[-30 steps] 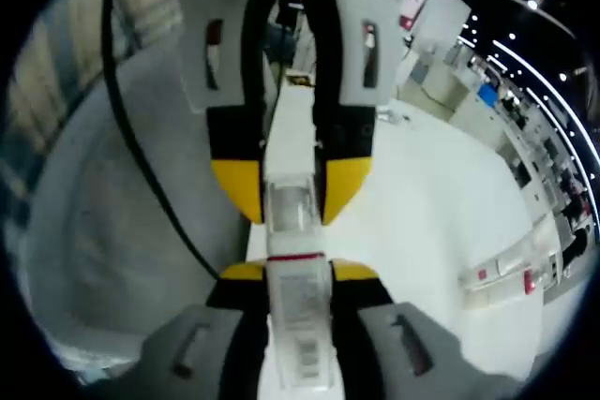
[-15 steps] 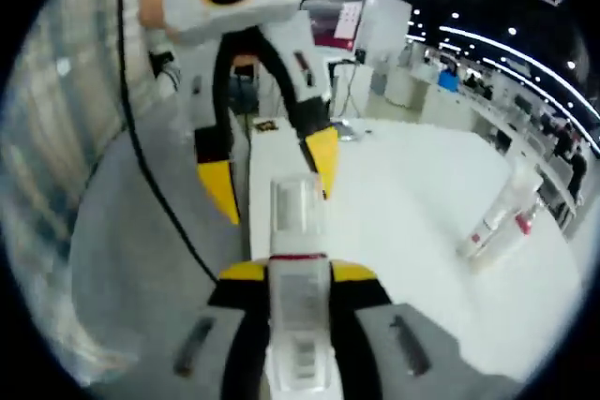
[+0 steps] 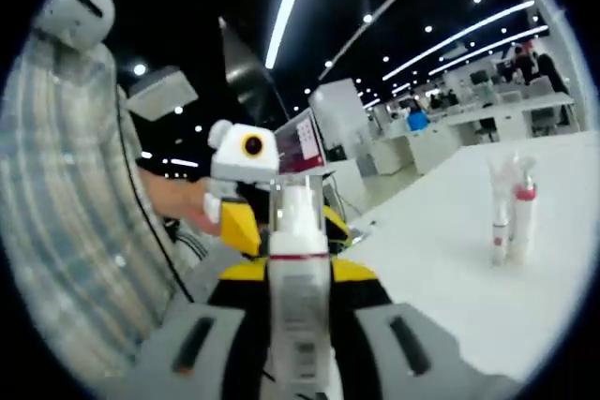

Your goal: Arrange the skincare products in the storage area until every visible bottle or jar stands upright without overlapping.

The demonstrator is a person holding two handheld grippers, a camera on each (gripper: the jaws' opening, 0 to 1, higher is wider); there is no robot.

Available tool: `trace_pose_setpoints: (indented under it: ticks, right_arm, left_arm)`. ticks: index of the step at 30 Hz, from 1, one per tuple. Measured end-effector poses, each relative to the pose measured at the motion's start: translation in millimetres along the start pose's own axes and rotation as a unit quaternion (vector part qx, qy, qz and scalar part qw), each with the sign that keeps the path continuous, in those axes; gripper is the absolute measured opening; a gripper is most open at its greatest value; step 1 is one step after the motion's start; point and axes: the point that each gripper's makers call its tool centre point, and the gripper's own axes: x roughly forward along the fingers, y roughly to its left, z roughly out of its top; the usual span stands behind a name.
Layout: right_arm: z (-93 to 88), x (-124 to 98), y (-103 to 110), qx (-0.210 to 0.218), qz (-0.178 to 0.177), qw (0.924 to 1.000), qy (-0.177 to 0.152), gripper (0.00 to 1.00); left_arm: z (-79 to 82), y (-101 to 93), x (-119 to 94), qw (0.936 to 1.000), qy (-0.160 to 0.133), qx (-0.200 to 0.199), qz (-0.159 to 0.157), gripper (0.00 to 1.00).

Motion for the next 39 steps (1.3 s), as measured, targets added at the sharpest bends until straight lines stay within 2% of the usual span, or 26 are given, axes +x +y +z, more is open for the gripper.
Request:
trace_pose_setpoints:
  ticks: [1, 3, 6, 9, 18, 22, 28, 32, 36, 39]
  right_arm:
    - [1.4, 2.9, 1.3, 0.005, 0.002, 1.0, -0.006, 0.21]
    - [1.6, 7.0, 4.9, 0.015, 0.013, 0.9998, -0.01, 0.21]
    - [1.7, 12.1, 10.0, 0.032, 0.026, 0.999, -0.02, 0.21]
    - [2.6, 16.8, 15.1, 0.059, 0.039, 0.997, -0.032, 0.21]
    - [-1.7, 19.9, 19.1, 0.079, 0.051, 0.9951, -0.029, 0.21]
    - [-5.6, 22.0, 18.4, 0.096, 0.05, 0.994, -0.015, 0.22]
    - [-9.2, 27.6, 13.1, 0.086, 0.028, 0.9959, 0.003, 0.22]
    - [-13.1, 29.8, 3.4, 0.049, -0.008, 0.9986, 0.02, 0.24]
    - [-15.2, 32.3, 0.4, 0.033, -0.03, 0.9984, 0.035, 0.25]
    - [-17.4, 33.7, -4.1, 0.004, -0.054, 0.9972, 0.051, 0.27]
  left_arm:
    - [2.8, -6.1, 2.4, 0.9998, -0.008, -0.002, -0.021, 0.4]
    - [5.1, -11.9, 2.1, 0.9991, -0.016, -0.019, -0.034, 0.37]
    - [6.8, -23.3, -1.1, 0.9972, -0.024, -0.025, -0.066, 0.28]
    - [8.0, -23.1, -3.6, 0.9963, -0.033, -0.037, -0.07, 0.24]
    - [4.1, -24.5, -5.6, 0.9954, -0.028, -0.052, -0.075, 0.21]
    - [0.6, -21.8, -5.6, 0.995, -0.02, -0.069, -0.069, 0.2]
    - [-0.4, -13.8, -8.4, 0.9962, -0.019, -0.072, -0.045, 0.18]
    - [-1.6, -4.8, -11.3, 0.9965, -0.015, -0.08, -0.022, 0.18]
    - [-2.3, -0.2, -12.4, 0.9964, -0.014, -0.083, -0.01, 0.17]
    - [-1.7, 3.5, -11.7, 0.9961, -0.012, -0.087, 0.002, 0.17]
